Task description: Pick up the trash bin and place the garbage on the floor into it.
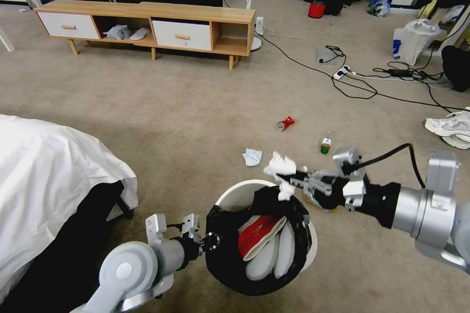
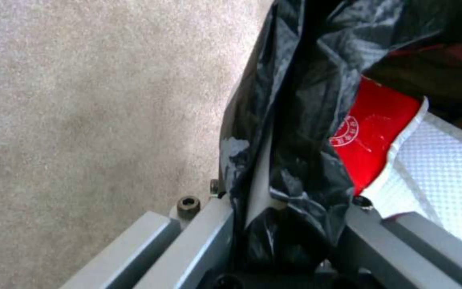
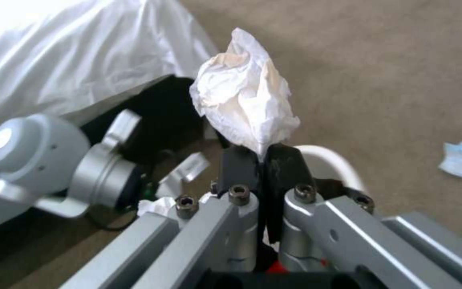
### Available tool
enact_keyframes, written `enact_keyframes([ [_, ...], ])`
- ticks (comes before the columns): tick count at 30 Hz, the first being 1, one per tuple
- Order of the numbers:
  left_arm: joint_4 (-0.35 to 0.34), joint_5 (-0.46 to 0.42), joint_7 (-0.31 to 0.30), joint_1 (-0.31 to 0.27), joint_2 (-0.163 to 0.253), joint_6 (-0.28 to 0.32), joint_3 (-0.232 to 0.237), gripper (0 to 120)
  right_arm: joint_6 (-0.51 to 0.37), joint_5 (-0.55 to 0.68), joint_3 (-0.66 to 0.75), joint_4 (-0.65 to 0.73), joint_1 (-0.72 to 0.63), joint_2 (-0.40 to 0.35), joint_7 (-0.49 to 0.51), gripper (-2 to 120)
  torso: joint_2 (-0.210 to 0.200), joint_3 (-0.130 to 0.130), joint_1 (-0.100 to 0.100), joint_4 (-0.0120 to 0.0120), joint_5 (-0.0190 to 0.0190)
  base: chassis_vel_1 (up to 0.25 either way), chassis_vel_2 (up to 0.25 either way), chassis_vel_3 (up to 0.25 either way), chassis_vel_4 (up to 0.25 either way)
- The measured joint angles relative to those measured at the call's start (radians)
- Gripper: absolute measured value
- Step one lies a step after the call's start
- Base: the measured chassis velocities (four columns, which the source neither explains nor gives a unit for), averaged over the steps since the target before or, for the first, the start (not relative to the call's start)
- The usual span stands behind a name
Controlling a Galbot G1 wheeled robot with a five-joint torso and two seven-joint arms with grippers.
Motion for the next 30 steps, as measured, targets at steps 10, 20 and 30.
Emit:
enact_keyframes([
  [10,0.029,0.011,0.008,-0.029,-0.025,0.005,0.041,0,-0.020,-0.056,-0.072,-0.001,0.005,0.013,-0.059,0,0.000,0.000,0.000,-0.0002,0.0000,0.000,0.000,0.000,0.000],
  [20,0.053,0.020,0.010,-0.061,-0.044,0.006,0.075,0,-0.031,-0.085,-0.122,-0.001,0.016,0.005,-0.093,0,0.000,0.000,0.000,0.0000,0.0000,0.000,0.000,0.000,0.000],
  [30,0.060,0.021,-0.001,-0.087,-0.062,0.006,0.097,0,-0.043,-0.130,-0.184,-0.001,0.016,0.025,-0.093,25,0.000,0.000,0.000,0.0000,-0.0001,0.000,0.000,0.000,0.000],
])
